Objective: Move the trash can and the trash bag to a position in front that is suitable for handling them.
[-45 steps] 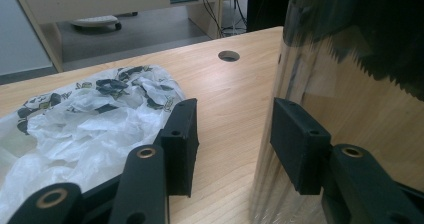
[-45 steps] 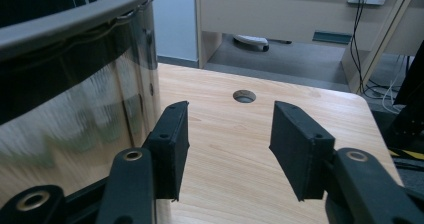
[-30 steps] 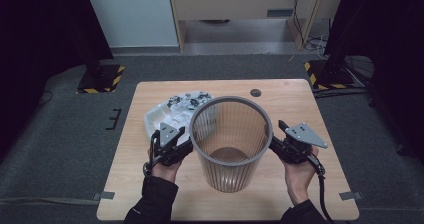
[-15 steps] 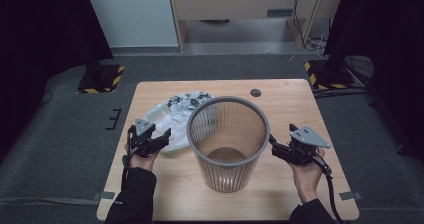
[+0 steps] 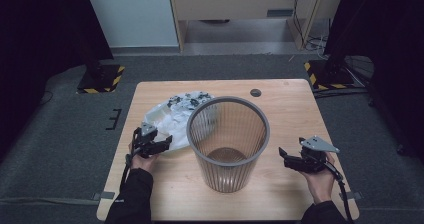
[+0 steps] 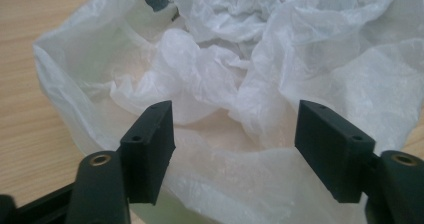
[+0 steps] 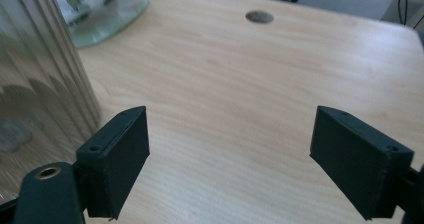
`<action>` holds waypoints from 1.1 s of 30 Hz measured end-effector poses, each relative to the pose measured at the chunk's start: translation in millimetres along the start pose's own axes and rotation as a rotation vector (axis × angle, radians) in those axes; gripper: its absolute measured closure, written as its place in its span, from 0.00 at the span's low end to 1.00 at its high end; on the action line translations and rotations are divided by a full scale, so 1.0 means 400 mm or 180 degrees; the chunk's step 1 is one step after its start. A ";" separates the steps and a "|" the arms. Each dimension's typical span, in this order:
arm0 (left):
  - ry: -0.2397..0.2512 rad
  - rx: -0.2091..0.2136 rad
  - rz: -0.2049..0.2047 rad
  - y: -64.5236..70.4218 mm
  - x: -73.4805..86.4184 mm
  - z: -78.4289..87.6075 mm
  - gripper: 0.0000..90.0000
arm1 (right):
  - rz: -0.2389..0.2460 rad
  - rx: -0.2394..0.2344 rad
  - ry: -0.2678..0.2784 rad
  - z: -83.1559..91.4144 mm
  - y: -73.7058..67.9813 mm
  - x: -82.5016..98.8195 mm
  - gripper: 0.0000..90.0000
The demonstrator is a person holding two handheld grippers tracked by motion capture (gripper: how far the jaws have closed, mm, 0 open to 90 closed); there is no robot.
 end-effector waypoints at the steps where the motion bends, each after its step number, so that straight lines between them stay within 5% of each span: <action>1: -0.0060 -0.0019 -0.0051 0.001 0.005 0.004 0.36 | 0.0003 -0.0001 -0.0043 -0.002 0.003 0.007 0.17; 7: -0.0249 -0.0050 -0.0161 0.003 0.043 0.043 0.39 | 0.0045 -0.0001 -0.0222 -0.004 0.013 0.036 0.17; 15: -0.0311 -0.0004 -0.0194 0.026 0.088 0.140 0.39 | 0.0062 -0.0039 -0.0378 -0.003 0.018 0.067 0.16; 18: -0.0268 0.0047 -0.0193 0.026 0.097 0.174 0.37 | 0.0066 -0.0048 -0.0428 -0.006 0.015 0.073 0.15; 23: -0.0046 0.0043 0.0027 0.024 0.083 0.210 0.28 | 0.0080 -0.0092 -0.0445 -0.011 0.008 0.076 0.14; 33: 0.0265 -0.0058 0.0113 0.034 0.025 0.198 0.21 | 0.0010 -0.0106 -0.0416 -0.015 0.004 0.068 0.12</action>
Point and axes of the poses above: each handheld gripper's, and its own axes: z roughly backward along the jaws, x roughly out of its underside, y roughly to its right, the point moved 2 cm from there along -z, roughly forward along the jaws, and after that the axes turned 9 degrees about y, right-handed, at the moved point
